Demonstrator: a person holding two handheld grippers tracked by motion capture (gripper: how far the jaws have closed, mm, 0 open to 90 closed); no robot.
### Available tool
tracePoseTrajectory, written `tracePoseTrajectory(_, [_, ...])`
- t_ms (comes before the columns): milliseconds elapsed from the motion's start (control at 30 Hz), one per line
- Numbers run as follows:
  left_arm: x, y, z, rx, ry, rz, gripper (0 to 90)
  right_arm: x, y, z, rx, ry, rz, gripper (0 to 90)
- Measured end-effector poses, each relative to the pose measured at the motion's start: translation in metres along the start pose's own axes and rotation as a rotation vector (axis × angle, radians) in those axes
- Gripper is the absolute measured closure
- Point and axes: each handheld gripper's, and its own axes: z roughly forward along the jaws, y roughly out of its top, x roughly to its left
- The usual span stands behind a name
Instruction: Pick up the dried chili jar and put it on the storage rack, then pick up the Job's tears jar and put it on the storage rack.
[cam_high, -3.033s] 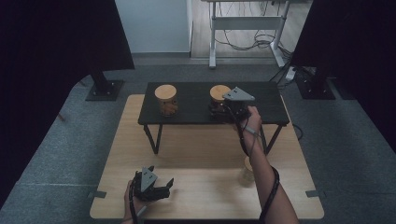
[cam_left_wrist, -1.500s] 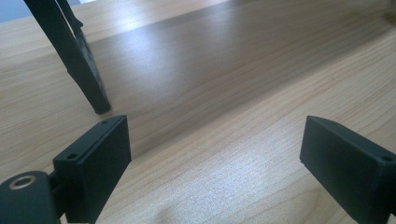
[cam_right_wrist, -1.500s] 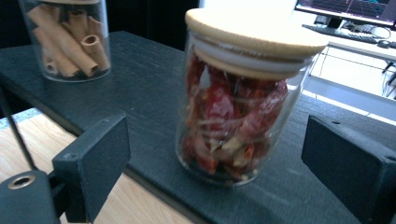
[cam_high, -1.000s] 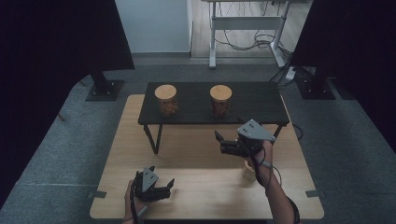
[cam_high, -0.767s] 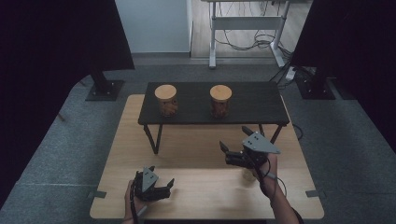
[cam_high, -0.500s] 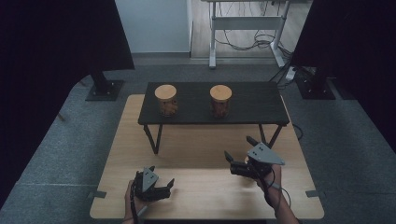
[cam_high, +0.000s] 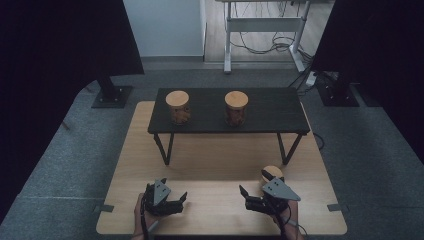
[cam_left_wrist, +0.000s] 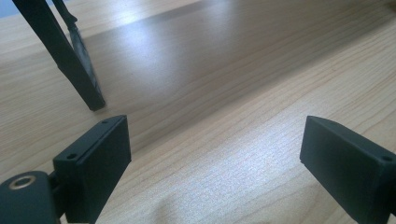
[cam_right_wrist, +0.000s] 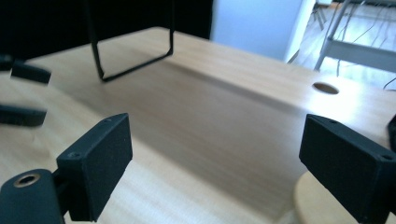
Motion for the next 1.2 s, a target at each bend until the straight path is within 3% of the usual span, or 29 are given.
tracePoseTrajectory(300, [0.0, 0.0, -0.001, -0.002, 0.001, 0.002, 8.3, 0.01, -0.011, 0.005, 0.036, 0.013, -0.015, 9.0])
tracePoseTrajectory(500, [-0.001, 0.0, -0.001, -0.001, 0.002, 0.004, 8.3, 0.011, -0.01, 0.005, 0.029, 0.018, -0.013, 9.0])
tracePoseTrajectory(833, [-0.001, 0.001, -0.001, -0.001, 0.002, 0.005, 8.2, 0.003, -0.013, -0.001, 0.024, 0.035, 0.009, 9.0])
tracePoseTrajectory(1200, [-0.003, 0.001, 0.0, 0.0, 0.0, 0.013, 8.2, -0.01, -0.017, -0.019, 0.021, 0.08, -0.018, 8.9])
